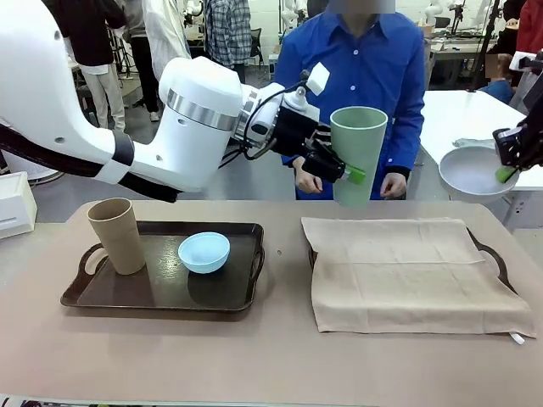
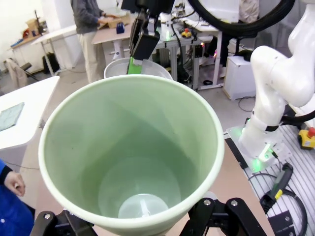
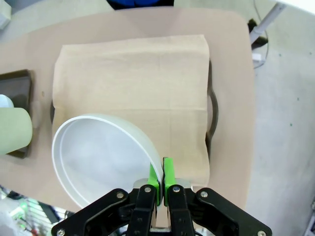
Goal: Set up a tray with a mat and arrange the tableware.
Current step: Place the Picnic Bowl and Reusable plastic cup back onto the Handle tray in front of the human's position.
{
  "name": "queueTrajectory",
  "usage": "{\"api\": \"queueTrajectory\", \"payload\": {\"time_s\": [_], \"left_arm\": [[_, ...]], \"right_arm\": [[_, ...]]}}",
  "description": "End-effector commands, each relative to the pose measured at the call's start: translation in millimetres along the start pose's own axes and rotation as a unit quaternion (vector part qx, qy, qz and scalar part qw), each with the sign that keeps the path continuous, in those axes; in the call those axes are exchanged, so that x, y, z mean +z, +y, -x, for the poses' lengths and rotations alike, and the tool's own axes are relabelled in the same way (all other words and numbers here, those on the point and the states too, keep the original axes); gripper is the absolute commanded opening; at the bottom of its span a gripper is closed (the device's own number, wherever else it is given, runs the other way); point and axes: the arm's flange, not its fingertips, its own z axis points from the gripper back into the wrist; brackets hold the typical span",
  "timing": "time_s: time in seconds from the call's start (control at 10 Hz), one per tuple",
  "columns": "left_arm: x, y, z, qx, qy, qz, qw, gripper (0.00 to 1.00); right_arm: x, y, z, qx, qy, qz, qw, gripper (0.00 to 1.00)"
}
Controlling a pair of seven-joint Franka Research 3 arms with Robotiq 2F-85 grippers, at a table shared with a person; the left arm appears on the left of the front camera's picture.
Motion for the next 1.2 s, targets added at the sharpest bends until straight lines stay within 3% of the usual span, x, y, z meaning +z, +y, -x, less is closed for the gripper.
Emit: {"api": "queueTrajectory", "payload": {"time_s": [0.0,0.2,0.6,1.1], "left_arm": [[-22,18,27,-0.016,-0.041,0.019,0.999,0.85],[-46,22,51,-0.030,-0.034,0.016,0.999,0.85],[-80,27,86,-0.012,-0.009,0.033,0.999,0.85],[-102,32,116,-0.058,0.010,0.055,0.997,0.85]], "right_arm": [[-39,-10,-11,0.007,0.036,-0.028,0.999,0.05],[-72,-16,-9,0.021,0.049,-0.066,0.996,0.05],[-136,-20,-6,0.018,0.080,-0.071,0.994,0.05],[-181,-29,-11,0.019,0.080,-0.073,0.994,0.05]]}}
